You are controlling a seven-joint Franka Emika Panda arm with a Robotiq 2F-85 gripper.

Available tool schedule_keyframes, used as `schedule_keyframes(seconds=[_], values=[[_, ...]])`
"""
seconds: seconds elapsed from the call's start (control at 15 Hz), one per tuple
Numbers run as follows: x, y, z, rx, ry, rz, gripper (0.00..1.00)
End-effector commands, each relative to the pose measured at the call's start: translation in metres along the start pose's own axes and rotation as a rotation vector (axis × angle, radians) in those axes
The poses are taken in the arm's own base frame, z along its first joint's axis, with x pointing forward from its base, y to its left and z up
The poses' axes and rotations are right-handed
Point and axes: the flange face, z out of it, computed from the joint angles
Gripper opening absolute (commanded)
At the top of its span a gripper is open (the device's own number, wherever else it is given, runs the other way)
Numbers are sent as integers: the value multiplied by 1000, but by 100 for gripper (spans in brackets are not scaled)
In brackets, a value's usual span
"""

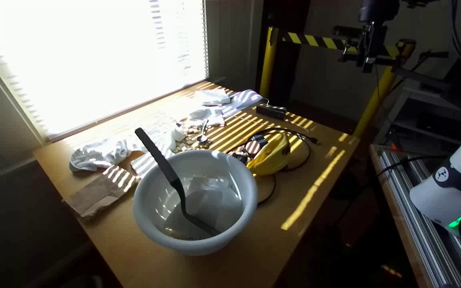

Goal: Turn the stapler, then pick up the paper from the table and staple it

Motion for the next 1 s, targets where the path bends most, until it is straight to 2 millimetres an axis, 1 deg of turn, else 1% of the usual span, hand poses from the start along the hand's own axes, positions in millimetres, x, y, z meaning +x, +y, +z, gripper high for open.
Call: schedule_keyframes(seconds=[0.0,0.73,0.93], values=[[0,0,-1,0,-1,0,100],[0,0,-1,0,-1,0,100],[16,28,8,25,54,-22,100]])
